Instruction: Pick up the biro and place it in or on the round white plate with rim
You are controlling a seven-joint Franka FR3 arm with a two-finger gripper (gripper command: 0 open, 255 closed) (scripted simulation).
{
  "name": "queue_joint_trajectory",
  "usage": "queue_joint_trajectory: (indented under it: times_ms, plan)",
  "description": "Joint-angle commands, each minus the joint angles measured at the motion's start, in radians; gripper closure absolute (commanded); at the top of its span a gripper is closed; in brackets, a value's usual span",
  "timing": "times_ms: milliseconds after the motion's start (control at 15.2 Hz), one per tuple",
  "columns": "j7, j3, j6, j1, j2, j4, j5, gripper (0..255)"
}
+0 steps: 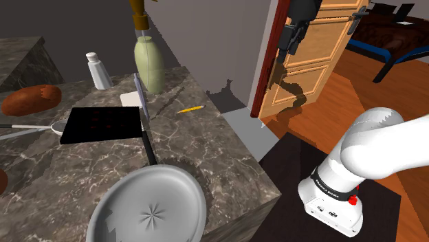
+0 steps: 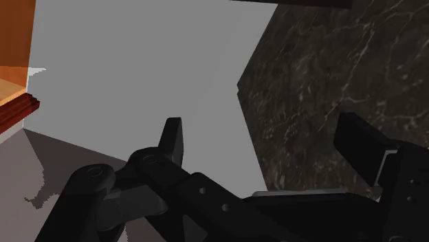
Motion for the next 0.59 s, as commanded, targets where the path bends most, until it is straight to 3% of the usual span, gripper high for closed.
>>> queue_joint_trajectory:
  times_ms: [0, 528]
  plan:
    - [0.0, 0.0, 0.0, 0.0, 0.0, 0.0, 0.0, 0]
    - [0.252, 0.219, 0.228, 0.043, -0.137, -0.158, 0.114, 0]
